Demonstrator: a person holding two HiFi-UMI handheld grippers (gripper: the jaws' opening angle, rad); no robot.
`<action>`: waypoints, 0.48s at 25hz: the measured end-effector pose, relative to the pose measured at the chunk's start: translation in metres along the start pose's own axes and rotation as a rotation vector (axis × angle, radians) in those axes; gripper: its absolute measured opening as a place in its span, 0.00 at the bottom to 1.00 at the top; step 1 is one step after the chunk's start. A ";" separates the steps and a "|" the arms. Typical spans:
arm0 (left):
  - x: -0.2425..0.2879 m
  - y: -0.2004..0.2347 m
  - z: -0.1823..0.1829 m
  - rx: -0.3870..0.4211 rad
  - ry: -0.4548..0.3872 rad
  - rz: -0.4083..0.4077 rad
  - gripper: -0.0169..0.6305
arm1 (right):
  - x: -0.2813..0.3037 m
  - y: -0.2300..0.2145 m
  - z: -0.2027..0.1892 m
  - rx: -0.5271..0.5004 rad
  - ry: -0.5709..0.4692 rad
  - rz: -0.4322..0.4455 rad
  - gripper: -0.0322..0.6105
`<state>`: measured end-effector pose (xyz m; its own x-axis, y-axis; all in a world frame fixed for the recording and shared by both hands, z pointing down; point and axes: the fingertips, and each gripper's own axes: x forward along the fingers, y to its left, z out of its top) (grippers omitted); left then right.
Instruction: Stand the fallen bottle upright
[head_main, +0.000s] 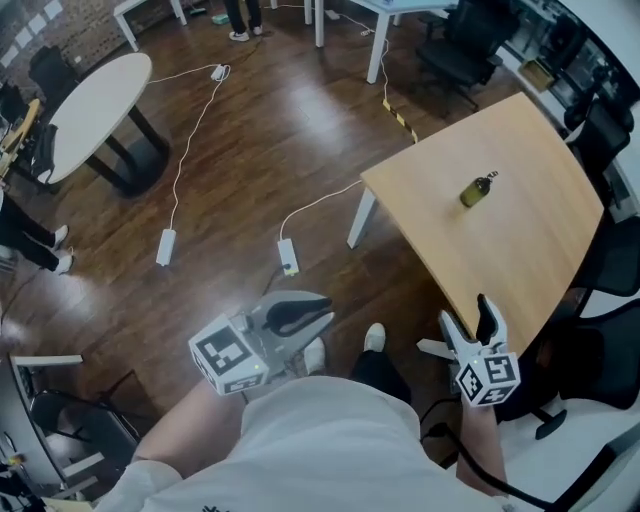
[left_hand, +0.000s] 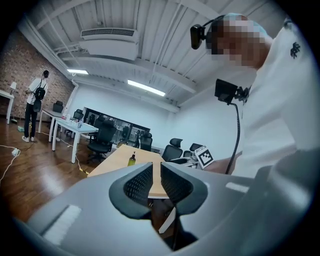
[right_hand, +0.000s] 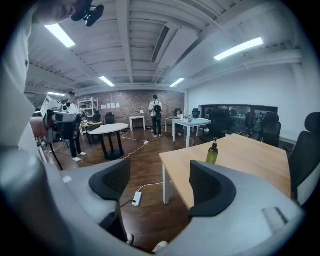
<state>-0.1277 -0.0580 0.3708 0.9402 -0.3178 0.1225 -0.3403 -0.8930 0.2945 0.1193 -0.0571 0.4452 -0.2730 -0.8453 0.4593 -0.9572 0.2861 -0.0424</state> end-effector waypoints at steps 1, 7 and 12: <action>-0.003 -0.004 -0.001 0.007 -0.002 0.004 0.10 | -0.005 0.009 -0.002 -0.006 0.004 0.019 0.62; -0.031 -0.032 -0.022 -0.012 -0.036 0.089 0.10 | -0.039 0.054 0.002 -0.076 -0.034 0.120 0.62; -0.039 -0.086 -0.041 -0.014 -0.057 0.098 0.10 | -0.100 0.085 -0.006 -0.090 -0.080 0.185 0.62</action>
<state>-0.1361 0.0443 0.3790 0.9018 -0.4211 0.0975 -0.4301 -0.8524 0.2972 0.0661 0.0540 0.4014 -0.4536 -0.8066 0.3791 -0.8786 0.4760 -0.0384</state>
